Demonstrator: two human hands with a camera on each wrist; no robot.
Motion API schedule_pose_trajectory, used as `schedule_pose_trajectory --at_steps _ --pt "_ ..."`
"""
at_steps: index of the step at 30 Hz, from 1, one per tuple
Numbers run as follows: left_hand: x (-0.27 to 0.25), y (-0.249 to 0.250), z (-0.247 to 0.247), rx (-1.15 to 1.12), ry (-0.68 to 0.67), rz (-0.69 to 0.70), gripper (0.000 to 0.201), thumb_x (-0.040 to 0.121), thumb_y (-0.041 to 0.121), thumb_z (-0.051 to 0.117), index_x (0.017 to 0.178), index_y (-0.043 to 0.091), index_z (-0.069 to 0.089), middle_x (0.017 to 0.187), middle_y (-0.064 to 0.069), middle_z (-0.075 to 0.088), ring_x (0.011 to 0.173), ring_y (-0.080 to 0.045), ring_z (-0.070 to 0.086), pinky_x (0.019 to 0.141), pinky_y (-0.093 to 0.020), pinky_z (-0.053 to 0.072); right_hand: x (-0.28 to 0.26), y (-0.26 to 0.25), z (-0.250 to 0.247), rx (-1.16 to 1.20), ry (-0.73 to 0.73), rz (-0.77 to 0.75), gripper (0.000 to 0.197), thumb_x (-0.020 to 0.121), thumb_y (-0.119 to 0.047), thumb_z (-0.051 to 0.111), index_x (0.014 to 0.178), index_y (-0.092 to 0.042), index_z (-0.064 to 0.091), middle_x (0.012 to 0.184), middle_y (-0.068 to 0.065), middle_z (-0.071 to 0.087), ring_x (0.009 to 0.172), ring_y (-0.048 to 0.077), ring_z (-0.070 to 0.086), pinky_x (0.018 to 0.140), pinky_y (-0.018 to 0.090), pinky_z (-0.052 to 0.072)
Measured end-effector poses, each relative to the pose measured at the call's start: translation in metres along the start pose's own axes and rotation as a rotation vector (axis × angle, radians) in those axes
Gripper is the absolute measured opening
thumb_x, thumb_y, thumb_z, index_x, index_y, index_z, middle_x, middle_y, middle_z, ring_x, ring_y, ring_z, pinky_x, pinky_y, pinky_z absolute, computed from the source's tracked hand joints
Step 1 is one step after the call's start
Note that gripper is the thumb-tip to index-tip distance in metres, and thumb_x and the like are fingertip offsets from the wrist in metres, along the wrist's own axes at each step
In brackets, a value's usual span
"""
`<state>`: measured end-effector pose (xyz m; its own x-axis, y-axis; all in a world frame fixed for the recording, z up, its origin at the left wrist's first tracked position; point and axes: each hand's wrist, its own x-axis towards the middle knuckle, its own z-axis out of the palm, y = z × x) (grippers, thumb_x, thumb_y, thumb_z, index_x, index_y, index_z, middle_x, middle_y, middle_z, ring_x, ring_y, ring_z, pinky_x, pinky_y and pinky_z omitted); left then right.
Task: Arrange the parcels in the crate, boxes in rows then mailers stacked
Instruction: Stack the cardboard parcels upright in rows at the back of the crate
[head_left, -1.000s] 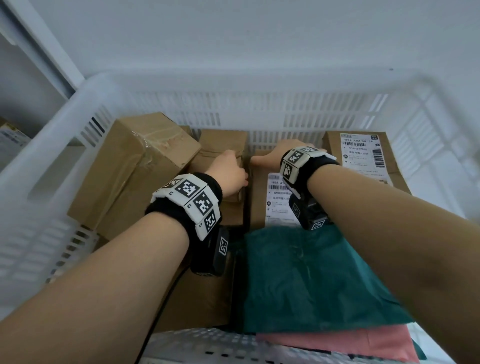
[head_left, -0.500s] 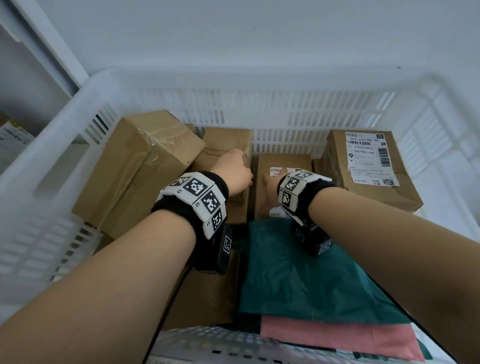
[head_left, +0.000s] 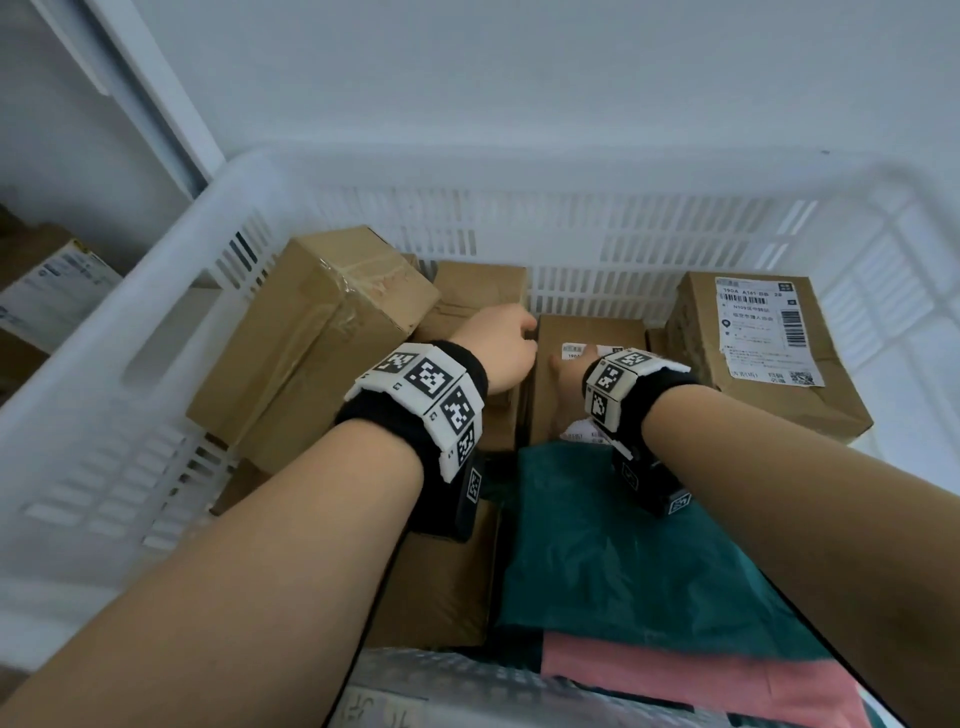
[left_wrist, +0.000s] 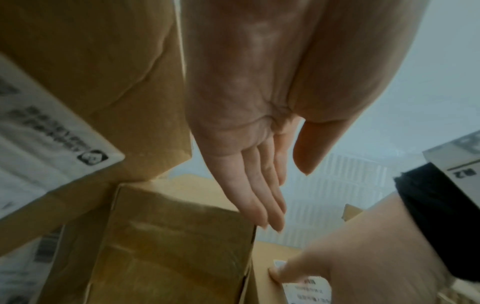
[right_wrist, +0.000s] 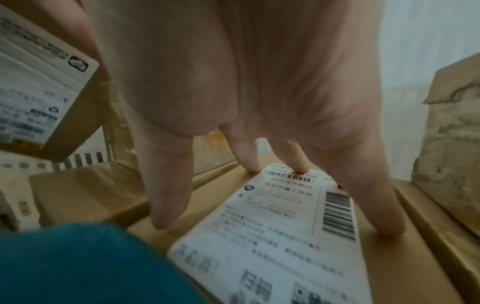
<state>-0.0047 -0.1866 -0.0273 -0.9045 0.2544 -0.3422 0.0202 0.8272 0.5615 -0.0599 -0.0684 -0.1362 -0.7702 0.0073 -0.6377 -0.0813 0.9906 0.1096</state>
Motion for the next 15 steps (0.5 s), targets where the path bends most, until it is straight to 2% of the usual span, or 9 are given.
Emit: schedule_pose_trajectory --at_steps 2,3,4,5,6,8,12,13,15 --pt "-0.006 0.006 -0.006 -0.011 0.018 0.019 0.040 0.099 0.011 0.039 0.137 0.005 0.048 0.138 -0.012 0.054 0.125 -0.027 0.053 0.105 -0.039 0.044 0.108 0.014 0.011 -0.081 -0.004 -0.129 0.097 0.057 -0.089 0.045 0.127 -0.023 0.058 0.099 0.015 0.063 0.109 0.029 0.059 0.089 0.047 0.049" --pt "-0.010 0.010 -0.010 -0.024 0.026 0.025 0.039 0.098 0.011 0.039 0.134 0.006 0.052 0.135 -0.012 0.056 0.123 -0.028 0.054 0.105 -0.039 0.045 0.135 0.016 0.006 0.002 0.000 -0.144 0.104 0.058 -0.094 0.031 0.132 -0.024 0.053 0.102 0.021 0.060 0.113 0.028 0.057 0.093 0.049 0.047" --pt "-0.014 0.014 -0.015 -0.037 0.035 0.035 0.037 0.098 0.011 0.040 0.131 0.006 0.056 0.132 -0.013 0.059 0.121 -0.029 0.056 0.103 -0.040 0.046 0.111 0.016 -0.009 0.125 0.031 -0.082 0.086 0.075 -0.081 0.034 0.137 -0.023 0.047 0.119 0.021 0.056 0.120 0.028 0.052 0.099 0.048 0.043" --pt "-0.020 0.018 -0.021 -0.046 0.045 0.048 0.036 0.097 0.011 0.040 0.128 0.006 0.059 0.129 -0.014 0.061 0.118 -0.029 0.058 0.101 -0.040 0.047 0.048 0.004 -0.034 0.268 0.109 -0.045 0.059 0.094 -0.052 0.039 0.139 -0.016 0.045 0.131 0.015 0.052 0.125 0.028 0.049 0.104 0.043 0.040" --pt "-0.026 0.022 -0.028 -0.053 0.072 0.071 0.035 0.097 0.011 0.041 0.126 0.005 0.061 0.127 -0.014 0.062 0.116 -0.029 0.059 0.100 -0.039 0.049 -0.036 -0.012 -0.060 0.408 0.181 -0.014 0.043 0.100 -0.028 0.039 0.138 -0.007 0.045 0.136 0.014 0.050 0.127 0.030 0.047 0.104 0.038 0.037" --pt "-0.040 0.027 -0.046 -0.095 0.146 0.112 0.034 0.098 0.011 0.040 0.125 0.005 0.060 0.126 -0.014 0.062 0.112 -0.029 0.061 0.097 -0.041 0.051 -0.108 -0.023 -0.090 0.438 0.329 -0.149 0.037 0.099 -0.009 0.038 0.133 -0.001 0.049 0.136 0.017 0.052 0.126 0.032 0.049 0.098 0.034 0.041" --pt "-0.068 0.011 -0.089 -0.142 0.322 0.115 0.032 0.098 0.012 0.041 0.122 0.010 0.062 0.124 -0.006 0.063 0.108 -0.024 0.065 0.095 -0.042 0.052 -0.111 -0.034 -0.107 0.764 0.337 -0.170 0.034 0.090 -0.010 0.056 0.121 0.003 0.060 0.109 0.018 0.067 0.084 0.027 0.065 0.067 0.029 0.053" --pt "-0.074 0.002 -0.097 -0.108 0.369 0.107 0.032 0.097 0.012 0.042 0.120 0.011 0.063 0.124 -0.005 0.064 0.110 -0.022 0.063 0.098 -0.040 0.050 -0.110 -0.041 -0.111 0.822 0.351 -0.193 0.034 0.091 -0.015 0.056 0.120 0.003 0.060 0.101 0.016 0.067 0.076 0.023 0.063 0.066 0.030 0.054" --pt "-0.085 -0.019 -0.109 -0.041 0.459 0.059 0.032 0.096 0.014 0.043 0.121 0.014 0.063 0.126 -0.003 0.063 0.115 -0.020 0.060 0.103 -0.035 0.046 -0.123 -0.062 -0.113 0.853 0.353 -0.243 0.044 0.093 -0.031 0.053 0.122 0.002 0.058 0.109 0.017 0.064 0.082 0.024 0.063 0.071 0.036 0.058"
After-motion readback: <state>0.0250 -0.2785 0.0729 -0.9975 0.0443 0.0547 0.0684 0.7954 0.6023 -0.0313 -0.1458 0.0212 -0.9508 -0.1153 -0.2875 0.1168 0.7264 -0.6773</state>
